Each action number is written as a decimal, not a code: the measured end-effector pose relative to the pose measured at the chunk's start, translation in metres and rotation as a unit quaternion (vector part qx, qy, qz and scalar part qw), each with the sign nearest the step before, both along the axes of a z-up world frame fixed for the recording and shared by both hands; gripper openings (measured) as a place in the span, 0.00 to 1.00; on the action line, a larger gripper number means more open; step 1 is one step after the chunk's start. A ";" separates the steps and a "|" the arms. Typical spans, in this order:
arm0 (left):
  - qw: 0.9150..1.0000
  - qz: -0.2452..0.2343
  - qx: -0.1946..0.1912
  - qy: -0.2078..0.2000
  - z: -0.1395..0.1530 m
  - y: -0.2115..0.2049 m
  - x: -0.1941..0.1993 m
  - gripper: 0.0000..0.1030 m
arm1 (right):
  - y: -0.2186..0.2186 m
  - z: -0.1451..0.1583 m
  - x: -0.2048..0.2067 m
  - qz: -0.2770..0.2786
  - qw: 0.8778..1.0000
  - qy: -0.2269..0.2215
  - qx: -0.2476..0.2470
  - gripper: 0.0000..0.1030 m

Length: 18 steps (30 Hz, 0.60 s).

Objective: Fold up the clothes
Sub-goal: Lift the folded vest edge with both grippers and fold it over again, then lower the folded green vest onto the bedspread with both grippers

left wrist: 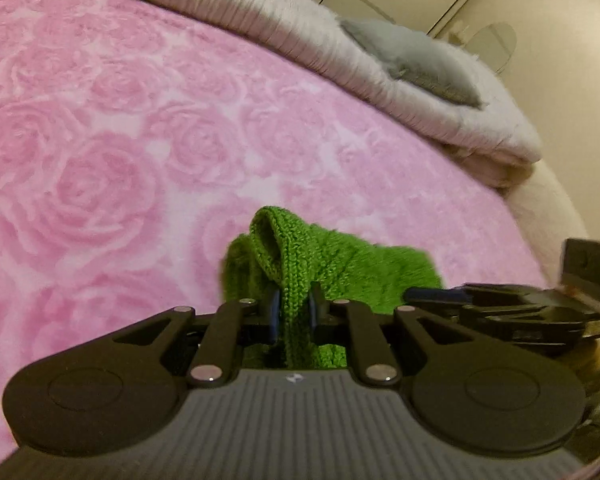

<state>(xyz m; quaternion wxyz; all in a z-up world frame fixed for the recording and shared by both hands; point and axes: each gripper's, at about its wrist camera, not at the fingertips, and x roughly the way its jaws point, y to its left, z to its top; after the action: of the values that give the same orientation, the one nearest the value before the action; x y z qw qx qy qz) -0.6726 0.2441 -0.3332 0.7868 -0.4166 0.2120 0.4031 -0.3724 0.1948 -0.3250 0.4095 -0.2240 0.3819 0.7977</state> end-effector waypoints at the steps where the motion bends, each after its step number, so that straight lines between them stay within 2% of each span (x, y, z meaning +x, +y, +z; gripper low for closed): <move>1: 1.000 0.000 -0.002 0.005 -0.008 0.001 0.001 0.13 | 0.000 -0.003 -0.003 0.000 1.000 -0.005 0.000 0.32; 3: 1.000 0.011 -0.007 -0.003 -0.019 0.000 -0.001 0.13 | -0.002 -0.007 -0.011 0.003 1.000 -0.025 0.010 0.32; 5: 1.000 0.019 -0.012 -0.012 -0.018 -0.002 -0.003 0.15 | -0.006 -0.007 -0.016 0.001 0.999 -0.038 0.022 0.32; 8: 0.999 0.033 -0.022 -0.020 -0.012 -0.008 -0.006 0.19 | -0.018 0.000 -0.014 -0.005 0.998 -0.042 0.038 0.33; 12: 0.997 0.060 -0.034 -0.040 -0.001 -0.031 -0.020 0.20 | -0.050 0.015 0.004 -0.043 0.997 -0.031 0.059 0.33; 16: 0.991 0.066 -0.081 -0.087 -0.004 -0.070 -0.032 0.27 | -0.096 0.018 0.031 -0.096 0.994 -0.009 0.049 0.33; 18: 0.987 0.070 -0.105 -0.103 -0.011 -0.088 -0.034 0.27 | -0.109 0.017 0.035 -0.112 0.993 0.001 0.039 0.33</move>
<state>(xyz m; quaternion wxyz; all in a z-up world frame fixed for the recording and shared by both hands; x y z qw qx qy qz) -0.7067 0.1562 -0.3441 0.7262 -0.5500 0.1408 0.3878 -0.3373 0.0857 -0.3084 0.5042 -0.1632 0.3738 0.7612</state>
